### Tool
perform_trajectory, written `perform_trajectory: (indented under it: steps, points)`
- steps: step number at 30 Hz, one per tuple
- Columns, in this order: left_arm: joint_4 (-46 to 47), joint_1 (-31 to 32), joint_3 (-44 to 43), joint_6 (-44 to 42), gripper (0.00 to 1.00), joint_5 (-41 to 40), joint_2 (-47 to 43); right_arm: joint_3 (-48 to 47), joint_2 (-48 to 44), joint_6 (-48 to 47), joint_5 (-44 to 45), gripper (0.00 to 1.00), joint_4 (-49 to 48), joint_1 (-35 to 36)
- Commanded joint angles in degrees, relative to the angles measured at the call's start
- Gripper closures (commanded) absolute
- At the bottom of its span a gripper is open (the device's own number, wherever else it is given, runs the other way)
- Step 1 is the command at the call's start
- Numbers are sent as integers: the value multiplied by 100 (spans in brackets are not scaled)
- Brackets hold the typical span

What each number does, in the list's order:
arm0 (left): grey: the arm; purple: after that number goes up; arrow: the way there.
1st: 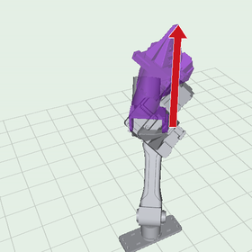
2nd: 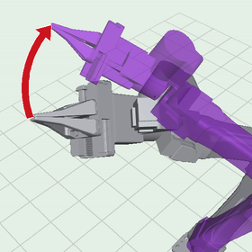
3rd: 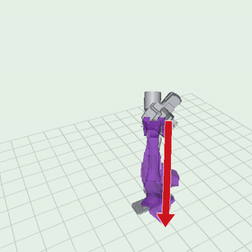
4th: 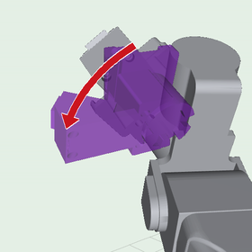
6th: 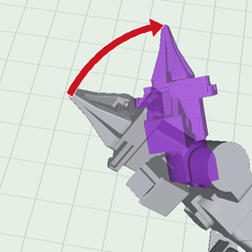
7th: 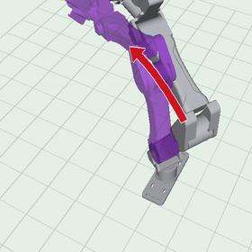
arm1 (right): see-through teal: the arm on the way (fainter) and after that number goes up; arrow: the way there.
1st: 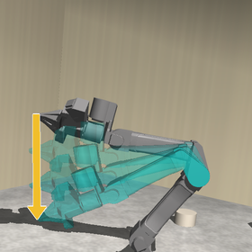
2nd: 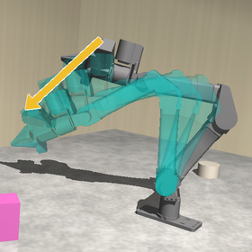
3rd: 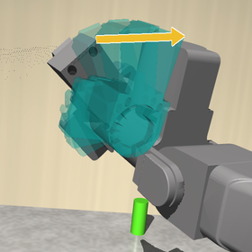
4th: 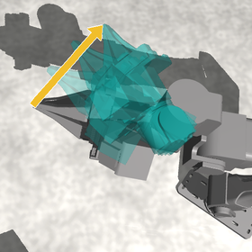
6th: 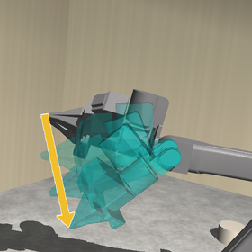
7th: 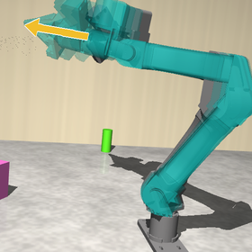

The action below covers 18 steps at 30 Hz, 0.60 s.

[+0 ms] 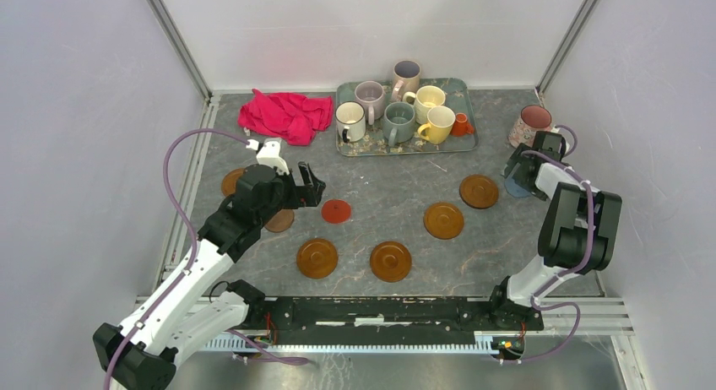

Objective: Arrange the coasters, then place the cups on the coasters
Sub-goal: Move the coaster to the center of the board.

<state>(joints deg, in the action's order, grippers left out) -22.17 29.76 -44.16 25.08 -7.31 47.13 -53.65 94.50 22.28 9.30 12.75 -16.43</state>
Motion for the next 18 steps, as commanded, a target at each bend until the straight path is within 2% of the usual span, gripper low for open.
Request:
perform_trajectory:
  steps: [1,13,18]
  points:
    - [185,35,-18,-275,0,78,29,-265,188,9,-112,2,-247,19]
    - [187,32,-5,-260,0,94,78,-398,595,-107,121,2,-290,14]
    - [198,30,-21,-258,0,110,121,-357,678,-187,204,8,-309,56]
